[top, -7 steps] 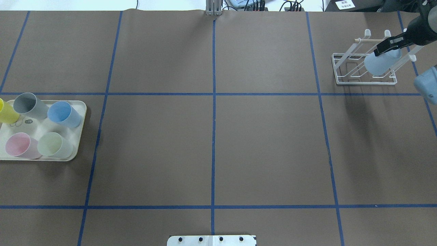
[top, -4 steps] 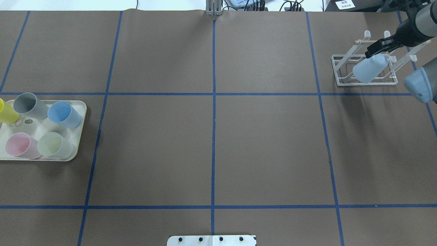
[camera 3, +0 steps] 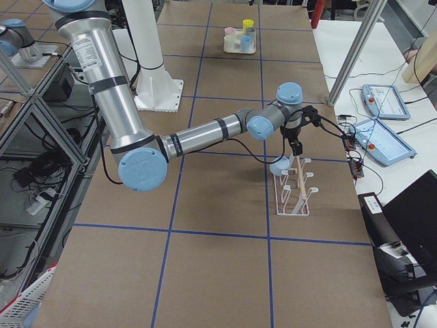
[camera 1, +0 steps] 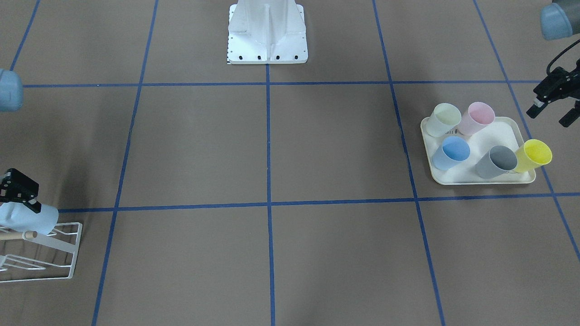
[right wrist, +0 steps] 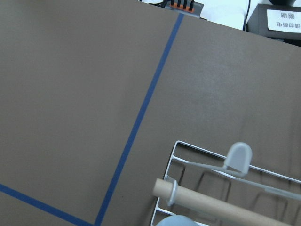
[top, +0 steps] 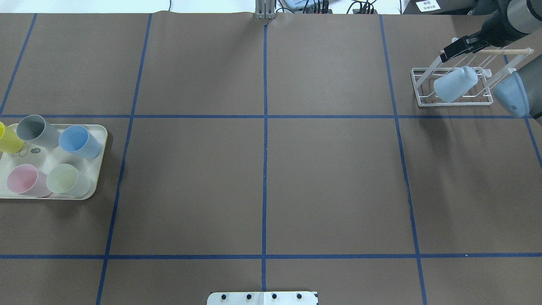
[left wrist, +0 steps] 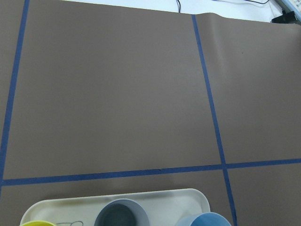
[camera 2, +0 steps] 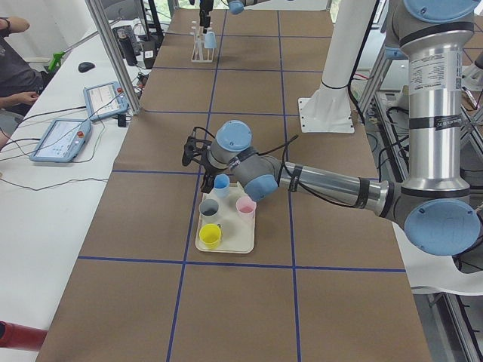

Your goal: Transfer IKEA cup to right arm and place on rack

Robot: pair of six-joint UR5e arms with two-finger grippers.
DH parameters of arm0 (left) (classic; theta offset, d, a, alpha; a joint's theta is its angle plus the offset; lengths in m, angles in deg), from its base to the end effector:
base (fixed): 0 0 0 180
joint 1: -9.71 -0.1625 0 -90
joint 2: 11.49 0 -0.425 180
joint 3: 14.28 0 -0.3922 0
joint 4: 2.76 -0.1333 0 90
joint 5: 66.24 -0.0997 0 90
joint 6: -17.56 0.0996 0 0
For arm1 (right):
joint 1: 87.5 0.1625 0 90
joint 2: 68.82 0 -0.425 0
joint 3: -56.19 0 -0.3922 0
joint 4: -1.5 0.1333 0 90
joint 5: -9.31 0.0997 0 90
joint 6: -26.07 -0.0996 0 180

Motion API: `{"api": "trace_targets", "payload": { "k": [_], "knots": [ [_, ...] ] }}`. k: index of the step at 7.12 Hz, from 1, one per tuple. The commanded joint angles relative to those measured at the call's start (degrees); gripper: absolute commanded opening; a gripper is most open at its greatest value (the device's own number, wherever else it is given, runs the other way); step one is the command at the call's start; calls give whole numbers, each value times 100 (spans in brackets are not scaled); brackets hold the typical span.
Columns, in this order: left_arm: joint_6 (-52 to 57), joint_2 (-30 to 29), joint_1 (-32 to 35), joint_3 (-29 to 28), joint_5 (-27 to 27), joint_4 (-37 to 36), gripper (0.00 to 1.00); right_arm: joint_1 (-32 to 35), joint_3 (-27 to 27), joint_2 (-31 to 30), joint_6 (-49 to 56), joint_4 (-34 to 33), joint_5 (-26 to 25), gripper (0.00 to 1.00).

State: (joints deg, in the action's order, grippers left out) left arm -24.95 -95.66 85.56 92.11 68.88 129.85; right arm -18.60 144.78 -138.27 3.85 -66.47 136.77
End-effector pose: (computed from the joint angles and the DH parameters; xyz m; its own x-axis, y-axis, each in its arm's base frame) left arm 0.0512 -0.4598 0.4758 0.5012 0.1398 -0.8540 0.2606 0.9167 0.3030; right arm -0.1650 -0.6296 0.4257 0.6546 -0.3448 0.6728 0.0253 0.8995 0.4363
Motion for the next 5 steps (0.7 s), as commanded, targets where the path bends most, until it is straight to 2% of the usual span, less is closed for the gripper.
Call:
{"api": "trace_targets", "payload": {
  "k": [1,2,4,5],
  "knots": [
    [15,189,-17,257,33,28,100,0,-34,45,-80,458,199,99],
    [171,191,-9,259,33,28,100,0,-9,158,-106,477,217,99],
    [410,217,-9,242,24,2,100,27,498,-111,-622,739,890,99],
    [410,208,9,233,24,1,100,9,710,-157,-851,758,929,99]
  ]
}}
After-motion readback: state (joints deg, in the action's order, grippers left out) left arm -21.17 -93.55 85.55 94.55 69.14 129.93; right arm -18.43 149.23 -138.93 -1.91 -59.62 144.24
